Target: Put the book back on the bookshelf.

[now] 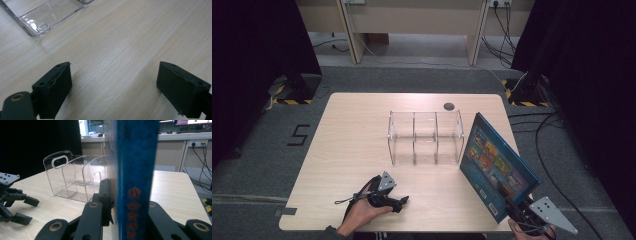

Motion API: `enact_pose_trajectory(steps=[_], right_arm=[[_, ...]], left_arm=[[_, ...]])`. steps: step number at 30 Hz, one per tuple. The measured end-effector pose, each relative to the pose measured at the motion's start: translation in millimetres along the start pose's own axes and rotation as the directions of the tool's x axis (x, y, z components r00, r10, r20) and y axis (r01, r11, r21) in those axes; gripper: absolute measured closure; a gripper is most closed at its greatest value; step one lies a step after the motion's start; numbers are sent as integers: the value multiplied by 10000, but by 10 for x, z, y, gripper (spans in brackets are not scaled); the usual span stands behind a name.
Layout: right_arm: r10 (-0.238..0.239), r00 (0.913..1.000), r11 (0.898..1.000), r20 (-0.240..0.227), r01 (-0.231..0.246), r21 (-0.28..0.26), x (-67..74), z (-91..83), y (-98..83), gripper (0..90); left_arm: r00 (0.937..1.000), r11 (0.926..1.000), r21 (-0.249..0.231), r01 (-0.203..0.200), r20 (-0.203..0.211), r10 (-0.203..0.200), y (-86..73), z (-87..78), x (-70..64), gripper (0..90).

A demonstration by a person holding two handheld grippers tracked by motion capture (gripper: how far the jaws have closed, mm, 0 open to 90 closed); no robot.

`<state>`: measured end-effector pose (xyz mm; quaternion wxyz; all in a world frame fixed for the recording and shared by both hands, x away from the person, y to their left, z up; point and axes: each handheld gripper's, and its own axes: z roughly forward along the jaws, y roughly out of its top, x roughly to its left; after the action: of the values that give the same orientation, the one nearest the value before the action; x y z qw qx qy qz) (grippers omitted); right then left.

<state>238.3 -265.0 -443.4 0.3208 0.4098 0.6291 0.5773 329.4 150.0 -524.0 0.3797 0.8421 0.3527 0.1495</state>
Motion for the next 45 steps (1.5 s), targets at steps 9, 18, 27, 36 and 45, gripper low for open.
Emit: enact_pose_trajectory(steps=[9, 18, 27, 36, 45], right_arm=[[91, 9999, 9999, -141, -93, -144, -19, 63, -19, 786], [121, 9996, 9996, -256, -127, -239, -42, 150, -21, 785], [-133, 9990, 9996, -419, 123, -253, -35, 285, -13, 779], [-99, 9995, 9993, -296, 88, -363, -35, 272, -3, 810], [-156, 9986, 9981, -503, 125, -611, 28, 198, 75, 818]], left_arm=[[10000, 10000, -24, -21, 1, 21, 1, 4, -3, 119], [10000, 10000, -25, -41, 9, 41, 0, 4, -2, 119], [10000, 10000, -29, -43, 9, 43, 0, 4, -2, 119], [10000, 10000, -24, -37, 14, 37, 1, 4, -2, 119], [10000, 10000, -13, -58, 33, 58, 1, 3, 0, 120]])
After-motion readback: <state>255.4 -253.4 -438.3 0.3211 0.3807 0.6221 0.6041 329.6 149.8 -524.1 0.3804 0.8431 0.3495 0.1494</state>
